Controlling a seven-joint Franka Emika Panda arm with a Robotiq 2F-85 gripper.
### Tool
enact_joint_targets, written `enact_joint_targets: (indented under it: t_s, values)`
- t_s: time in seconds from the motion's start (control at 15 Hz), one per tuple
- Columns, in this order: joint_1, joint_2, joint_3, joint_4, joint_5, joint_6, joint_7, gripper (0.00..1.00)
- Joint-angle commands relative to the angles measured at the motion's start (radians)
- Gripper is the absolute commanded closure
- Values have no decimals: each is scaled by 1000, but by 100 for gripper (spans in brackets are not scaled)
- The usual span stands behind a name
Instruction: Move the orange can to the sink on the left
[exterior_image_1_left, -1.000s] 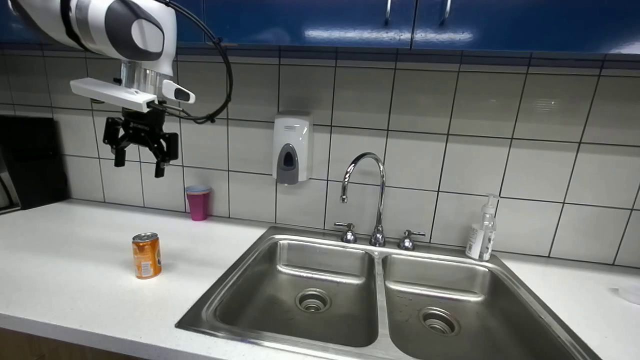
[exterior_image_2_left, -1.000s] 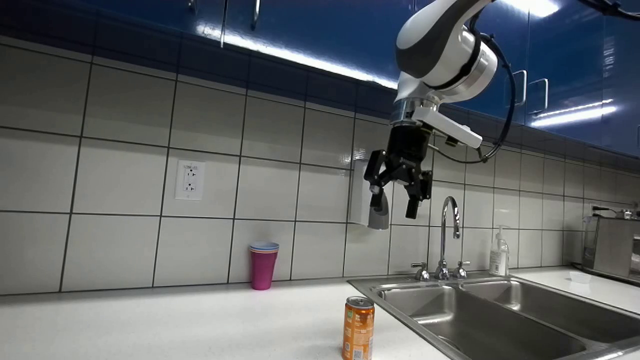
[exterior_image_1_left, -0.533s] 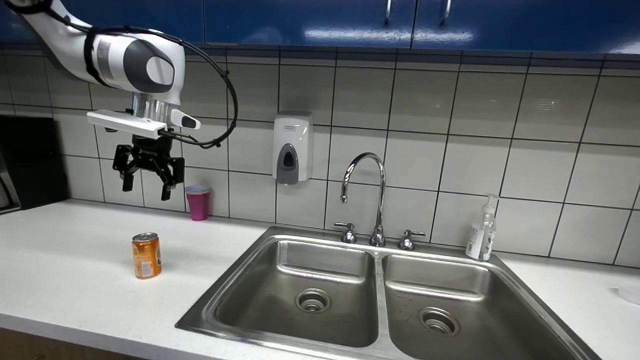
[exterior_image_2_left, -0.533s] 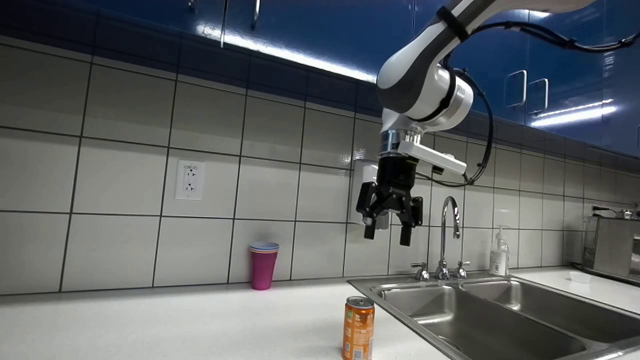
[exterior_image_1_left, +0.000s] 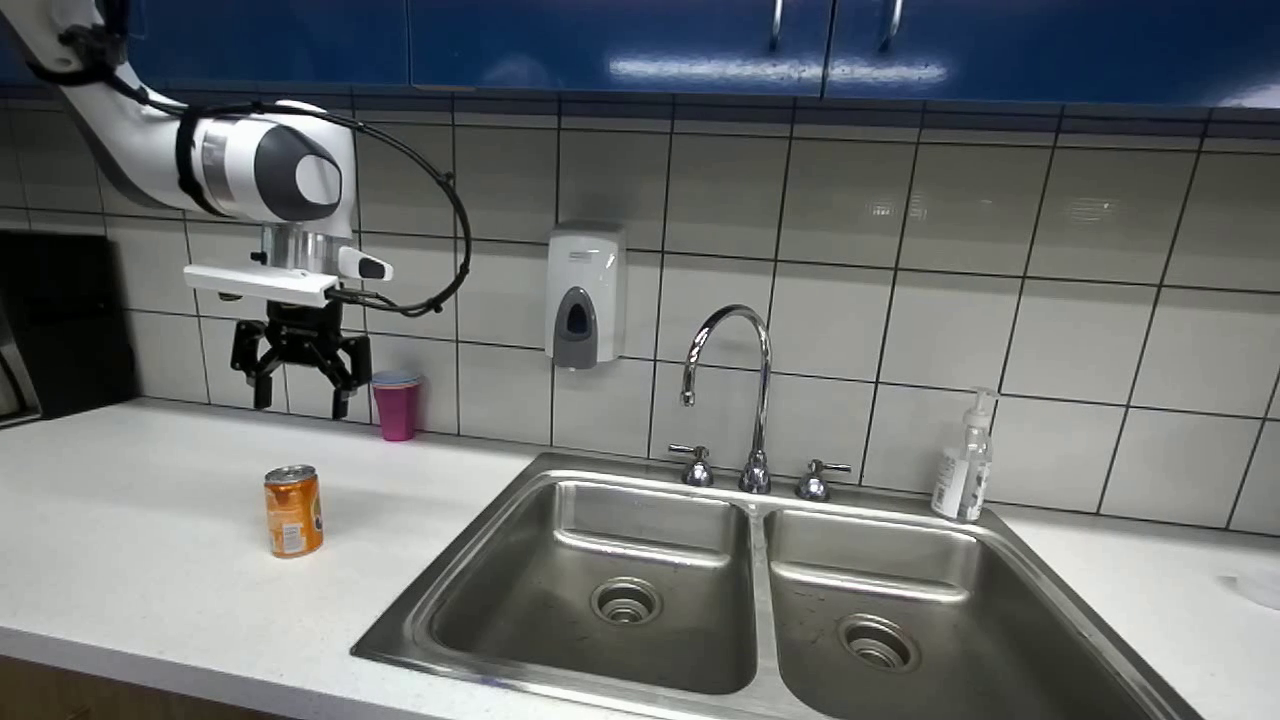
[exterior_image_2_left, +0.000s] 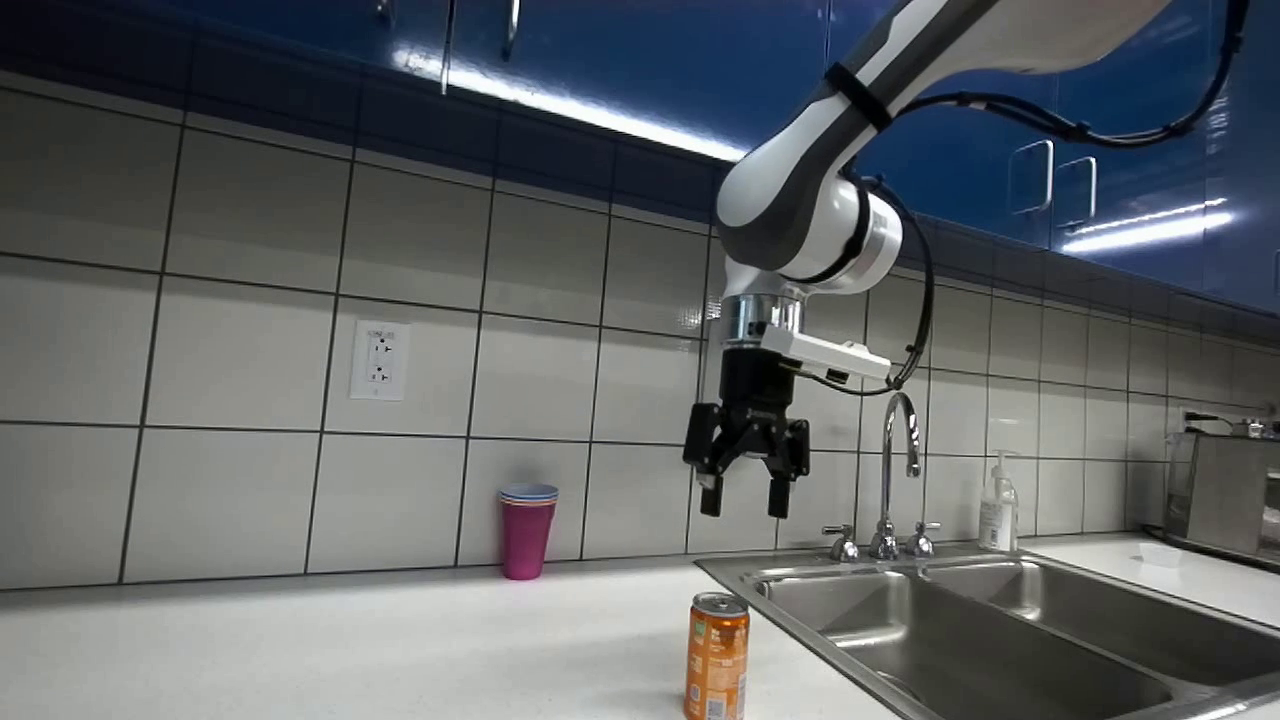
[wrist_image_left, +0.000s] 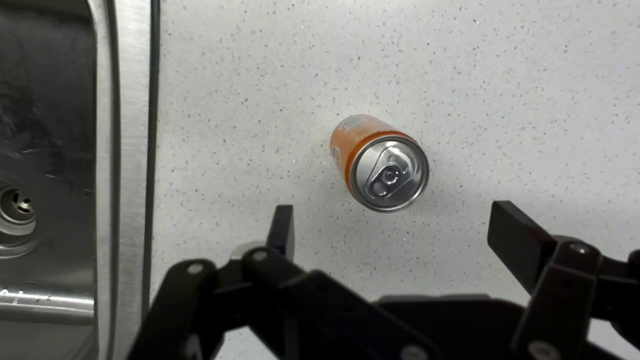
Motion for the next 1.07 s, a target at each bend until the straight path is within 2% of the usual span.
enact_joint_targets:
  t_s: [0.0, 0.33, 1.0]
  values:
    - [-7, 43, 26, 14, -13, 54, 22, 0]
    - [-2, 88, 39, 10, -26, 100, 26, 0]
    - [3, 140, 50, 10, -90, 109, 33, 0]
